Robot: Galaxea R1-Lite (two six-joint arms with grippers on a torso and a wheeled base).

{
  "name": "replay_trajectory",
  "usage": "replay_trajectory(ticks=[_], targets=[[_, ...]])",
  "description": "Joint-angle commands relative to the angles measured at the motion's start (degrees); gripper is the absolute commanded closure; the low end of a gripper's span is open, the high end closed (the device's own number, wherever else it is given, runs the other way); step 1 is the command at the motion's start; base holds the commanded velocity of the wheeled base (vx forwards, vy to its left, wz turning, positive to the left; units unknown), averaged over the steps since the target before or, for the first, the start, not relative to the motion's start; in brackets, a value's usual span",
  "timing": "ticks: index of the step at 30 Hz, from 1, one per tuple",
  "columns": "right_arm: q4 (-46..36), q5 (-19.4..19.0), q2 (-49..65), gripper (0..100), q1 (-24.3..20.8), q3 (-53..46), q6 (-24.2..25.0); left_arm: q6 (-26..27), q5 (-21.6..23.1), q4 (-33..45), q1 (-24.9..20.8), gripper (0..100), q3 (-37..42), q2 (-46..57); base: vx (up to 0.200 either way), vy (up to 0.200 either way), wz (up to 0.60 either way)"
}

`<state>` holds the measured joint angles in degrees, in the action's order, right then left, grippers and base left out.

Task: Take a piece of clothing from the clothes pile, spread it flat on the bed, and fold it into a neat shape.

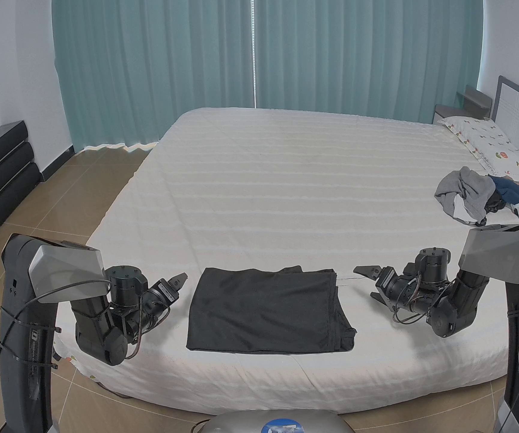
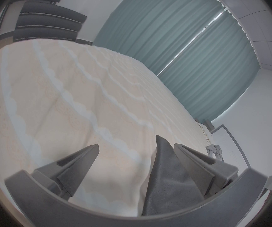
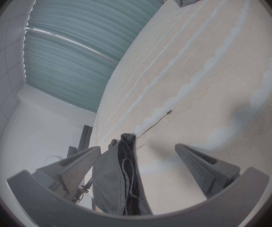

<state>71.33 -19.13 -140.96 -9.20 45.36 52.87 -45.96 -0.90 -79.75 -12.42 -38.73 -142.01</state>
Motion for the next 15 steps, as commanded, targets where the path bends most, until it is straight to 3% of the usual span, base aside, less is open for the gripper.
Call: replay_trajectory(ticks=[1,5,10,15], targets=[[-0.14,0.05,-0.46,0,0.06,0.43,-0.05,0.08,-1.03,-0.05,0.38,0,0.06,2.09,0.000,0.000,0.00],[-1.63,0.67,0.42,0,0.50,0.43,-0.05,0.69,-1.38,-0.14,-0.50,0,-0.91,2.09,0.000,0.000,0.00],[-1.89,6.47,6.75,0,-0.38,-4.14,-1.19,1.13,-2.53,-0.23,0.29,0,1.82,5.25,0.000,0.000,0.00],[-2.16,8.23,18.09,0,-0.38,-11.08,-4.09,3.77,-3.49,-0.23,1.88,0,9.90,15.71,0.000,0.000,0.00]])
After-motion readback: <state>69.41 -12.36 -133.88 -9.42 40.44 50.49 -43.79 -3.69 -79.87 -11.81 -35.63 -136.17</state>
